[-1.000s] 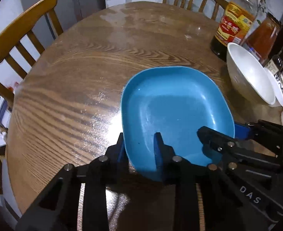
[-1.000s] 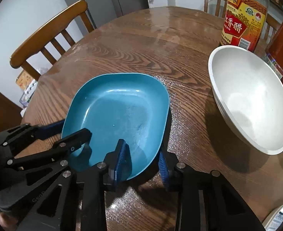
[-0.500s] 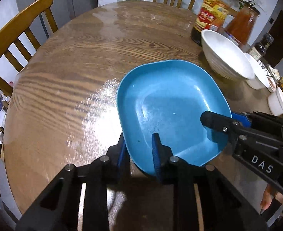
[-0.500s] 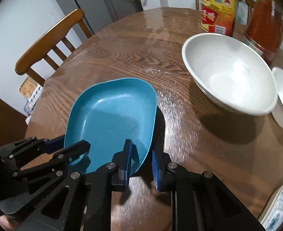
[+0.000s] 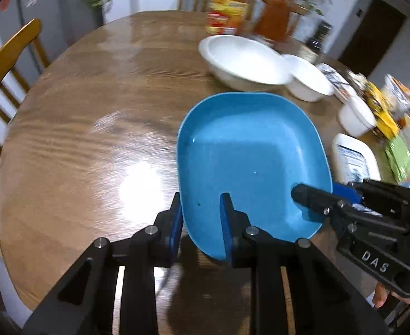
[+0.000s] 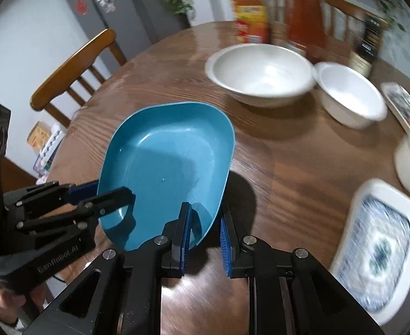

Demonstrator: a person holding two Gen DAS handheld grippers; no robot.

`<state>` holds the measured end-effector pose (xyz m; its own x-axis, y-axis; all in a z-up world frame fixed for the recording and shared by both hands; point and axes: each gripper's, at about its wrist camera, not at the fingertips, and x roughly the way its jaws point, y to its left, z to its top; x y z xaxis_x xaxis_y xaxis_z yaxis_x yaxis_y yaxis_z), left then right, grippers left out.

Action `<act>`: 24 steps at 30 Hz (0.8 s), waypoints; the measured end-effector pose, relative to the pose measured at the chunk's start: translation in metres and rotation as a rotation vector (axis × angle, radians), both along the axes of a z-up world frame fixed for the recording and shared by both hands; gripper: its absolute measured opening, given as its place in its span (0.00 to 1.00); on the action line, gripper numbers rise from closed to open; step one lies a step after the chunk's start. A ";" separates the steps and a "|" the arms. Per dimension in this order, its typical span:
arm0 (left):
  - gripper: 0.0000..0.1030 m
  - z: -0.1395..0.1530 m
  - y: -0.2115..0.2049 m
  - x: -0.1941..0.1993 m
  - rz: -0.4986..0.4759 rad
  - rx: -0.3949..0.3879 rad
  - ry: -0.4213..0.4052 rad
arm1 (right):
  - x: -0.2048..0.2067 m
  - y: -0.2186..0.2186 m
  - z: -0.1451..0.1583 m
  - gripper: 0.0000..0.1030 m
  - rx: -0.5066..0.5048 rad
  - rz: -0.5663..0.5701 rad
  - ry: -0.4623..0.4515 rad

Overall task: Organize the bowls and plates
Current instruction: 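Carry the blue dish onto the plate stack and open the right gripper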

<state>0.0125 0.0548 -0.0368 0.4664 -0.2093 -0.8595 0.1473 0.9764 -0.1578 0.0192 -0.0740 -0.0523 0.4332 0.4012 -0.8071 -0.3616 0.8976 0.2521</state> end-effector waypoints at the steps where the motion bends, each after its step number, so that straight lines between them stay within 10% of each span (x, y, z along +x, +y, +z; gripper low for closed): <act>1: 0.22 0.001 -0.009 -0.002 -0.020 -0.001 -0.007 | -0.005 -0.013 -0.001 0.21 0.008 -0.025 0.010; 15: 0.23 0.005 -0.158 0.015 -0.324 0.010 -0.047 | -0.053 -0.165 -0.005 0.21 0.055 -0.339 0.023; 24: 0.26 -0.022 -0.200 0.028 -0.343 0.069 0.033 | -0.035 -0.205 -0.030 0.21 0.017 -0.394 0.084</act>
<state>0.0401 -0.1450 -0.0591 0.3510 -0.2899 -0.8904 0.4649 0.8793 -0.1030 -0.0163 -0.2790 -0.0828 0.4890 0.2314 -0.8410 0.0320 0.9587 0.2824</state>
